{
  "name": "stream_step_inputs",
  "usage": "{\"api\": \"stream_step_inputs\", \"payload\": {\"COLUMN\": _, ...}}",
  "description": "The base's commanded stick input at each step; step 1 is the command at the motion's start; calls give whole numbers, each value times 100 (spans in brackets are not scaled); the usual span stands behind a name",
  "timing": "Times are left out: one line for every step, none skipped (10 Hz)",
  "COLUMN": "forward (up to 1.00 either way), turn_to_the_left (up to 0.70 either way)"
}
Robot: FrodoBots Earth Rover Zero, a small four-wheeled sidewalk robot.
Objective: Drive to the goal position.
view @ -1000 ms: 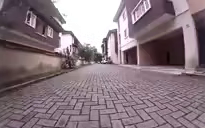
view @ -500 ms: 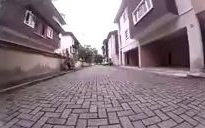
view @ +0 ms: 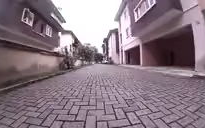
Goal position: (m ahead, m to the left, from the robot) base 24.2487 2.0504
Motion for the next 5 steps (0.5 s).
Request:
{"api": "stream_step_inputs", "payload": {"forward": 70, "turn_to_the_left": 0}}
{"api": "stream_step_inputs", "payload": {"forward": 70, "turn_to_the_left": 0}}
{"api": "stream_step_inputs", "payload": {"forward": 70, "turn_to_the_left": 0}}
{"api": "stream_step_inputs", "payload": {"forward": 70, "turn_to_the_left": 0}}
{"api": "stream_step_inputs", "payload": {"forward": 70, "turn_to_the_left": 0}}
